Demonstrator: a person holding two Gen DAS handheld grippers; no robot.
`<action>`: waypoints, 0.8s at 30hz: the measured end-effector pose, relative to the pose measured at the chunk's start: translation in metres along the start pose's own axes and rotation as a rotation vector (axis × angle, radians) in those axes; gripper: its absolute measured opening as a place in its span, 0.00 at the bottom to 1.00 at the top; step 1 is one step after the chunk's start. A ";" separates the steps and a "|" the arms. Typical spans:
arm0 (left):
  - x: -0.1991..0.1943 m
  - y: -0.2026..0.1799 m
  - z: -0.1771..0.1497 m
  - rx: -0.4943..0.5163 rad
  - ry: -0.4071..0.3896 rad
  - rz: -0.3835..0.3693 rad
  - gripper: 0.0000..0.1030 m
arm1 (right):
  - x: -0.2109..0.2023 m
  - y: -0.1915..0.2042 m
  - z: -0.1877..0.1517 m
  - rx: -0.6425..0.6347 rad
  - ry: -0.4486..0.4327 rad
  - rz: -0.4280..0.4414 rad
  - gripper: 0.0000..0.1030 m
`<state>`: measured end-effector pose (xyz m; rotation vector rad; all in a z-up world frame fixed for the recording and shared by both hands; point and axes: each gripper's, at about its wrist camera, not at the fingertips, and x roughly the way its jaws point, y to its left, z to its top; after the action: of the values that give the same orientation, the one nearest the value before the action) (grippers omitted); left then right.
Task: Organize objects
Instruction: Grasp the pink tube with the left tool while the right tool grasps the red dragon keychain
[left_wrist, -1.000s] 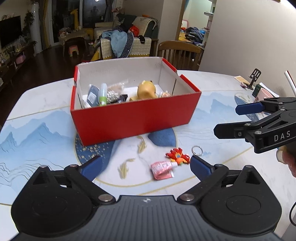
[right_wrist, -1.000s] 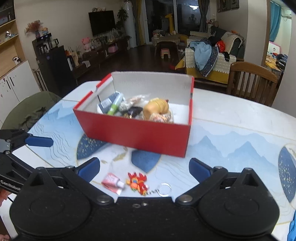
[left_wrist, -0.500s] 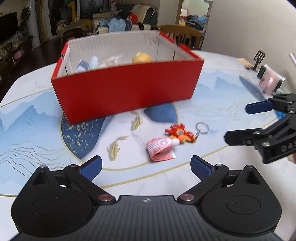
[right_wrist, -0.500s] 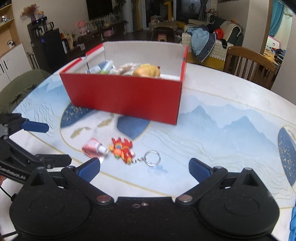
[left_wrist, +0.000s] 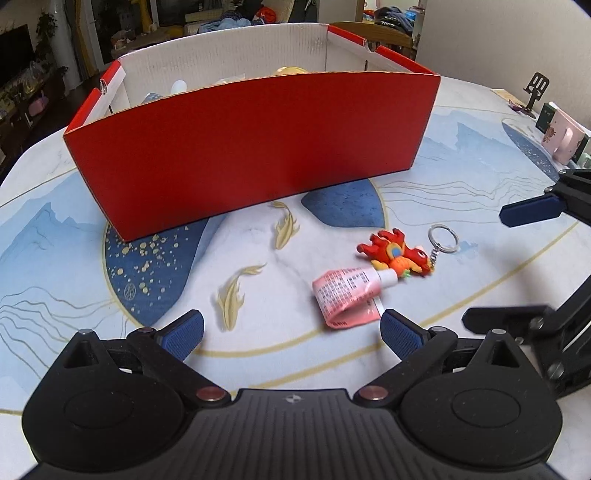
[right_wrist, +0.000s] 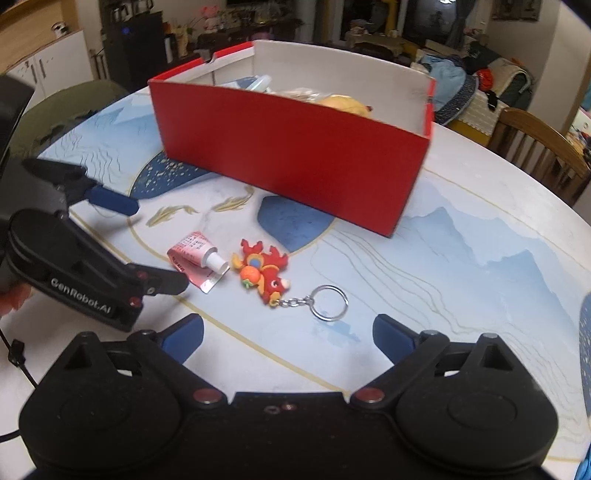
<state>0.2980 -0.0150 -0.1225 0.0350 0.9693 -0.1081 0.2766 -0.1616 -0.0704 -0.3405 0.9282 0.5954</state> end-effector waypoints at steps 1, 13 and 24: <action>0.002 0.001 0.001 -0.003 0.002 0.000 0.99 | 0.002 0.000 0.001 -0.007 0.002 0.001 0.92; 0.014 0.007 0.015 0.028 -0.006 -0.006 0.99 | 0.025 -0.004 0.020 -0.060 0.020 0.035 0.81; 0.022 0.014 0.025 0.068 -0.024 -0.057 0.68 | 0.043 -0.003 0.030 -0.096 0.043 0.077 0.61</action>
<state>0.3328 -0.0047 -0.1265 0.0686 0.9428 -0.1933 0.3182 -0.1342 -0.0891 -0.4060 0.9588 0.7073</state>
